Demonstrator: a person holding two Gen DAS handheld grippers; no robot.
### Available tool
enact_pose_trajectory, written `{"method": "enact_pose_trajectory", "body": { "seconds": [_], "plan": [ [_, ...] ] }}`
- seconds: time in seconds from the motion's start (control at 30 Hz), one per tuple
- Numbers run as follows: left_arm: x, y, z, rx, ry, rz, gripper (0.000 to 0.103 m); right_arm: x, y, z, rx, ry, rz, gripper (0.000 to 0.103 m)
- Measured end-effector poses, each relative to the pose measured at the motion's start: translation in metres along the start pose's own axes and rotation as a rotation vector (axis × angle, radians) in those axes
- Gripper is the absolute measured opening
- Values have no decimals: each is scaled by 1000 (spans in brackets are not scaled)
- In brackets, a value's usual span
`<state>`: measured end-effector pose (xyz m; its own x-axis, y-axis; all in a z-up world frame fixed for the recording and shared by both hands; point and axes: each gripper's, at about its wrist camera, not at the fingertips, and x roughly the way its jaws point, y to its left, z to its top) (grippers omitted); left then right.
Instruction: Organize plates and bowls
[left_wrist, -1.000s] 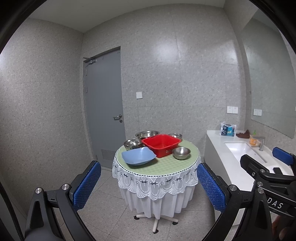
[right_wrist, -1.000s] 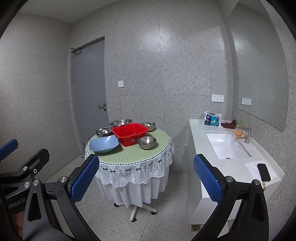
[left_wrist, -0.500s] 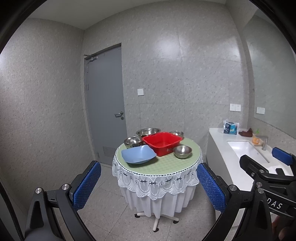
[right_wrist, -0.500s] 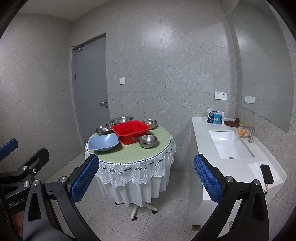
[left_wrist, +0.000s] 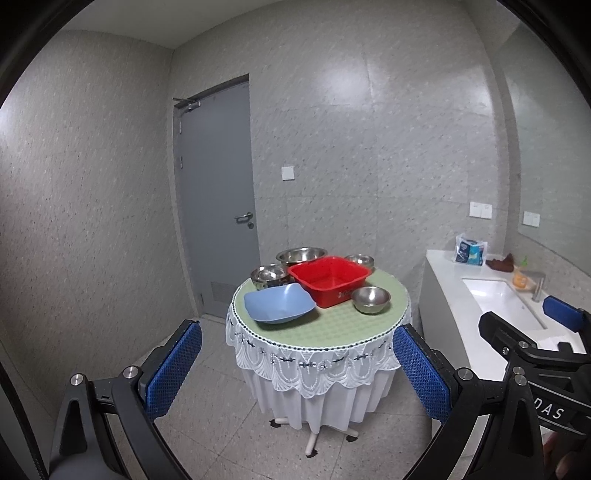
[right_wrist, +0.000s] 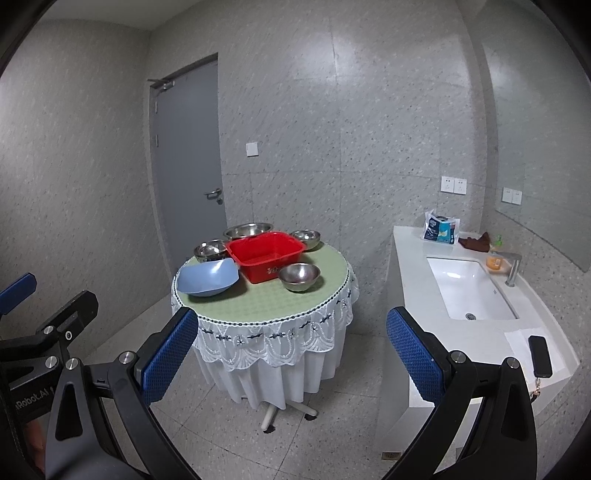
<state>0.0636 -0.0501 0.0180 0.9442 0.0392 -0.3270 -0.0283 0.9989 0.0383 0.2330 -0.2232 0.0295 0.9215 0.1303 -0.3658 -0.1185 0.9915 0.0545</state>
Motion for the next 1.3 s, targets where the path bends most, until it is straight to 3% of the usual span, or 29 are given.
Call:
{"method": "enact_pose_trajectory", "body": {
  "seconds": [0.33, 0.5, 0.9, 1.13, 1.3],
  "plan": [
    [51, 0, 20, 0, 60, 2, 102, 40, 2, 0, 20, 45, 8, 103],
    [101, 10, 32, -7, 98, -25, 102, 76, 7, 4, 26, 78, -9, 103],
    [283, 81, 88, 8, 154, -114, 102, 206, 47, 36, 76, 150, -63, 103],
    [393, 130, 148, 36, 126, -170, 102, 279, 78, 80, 119, 130, -75, 103],
    [467, 146, 182, 39, 161, -213, 102, 332, 81, 115, 129, 133, -64, 103]
  ]
}}
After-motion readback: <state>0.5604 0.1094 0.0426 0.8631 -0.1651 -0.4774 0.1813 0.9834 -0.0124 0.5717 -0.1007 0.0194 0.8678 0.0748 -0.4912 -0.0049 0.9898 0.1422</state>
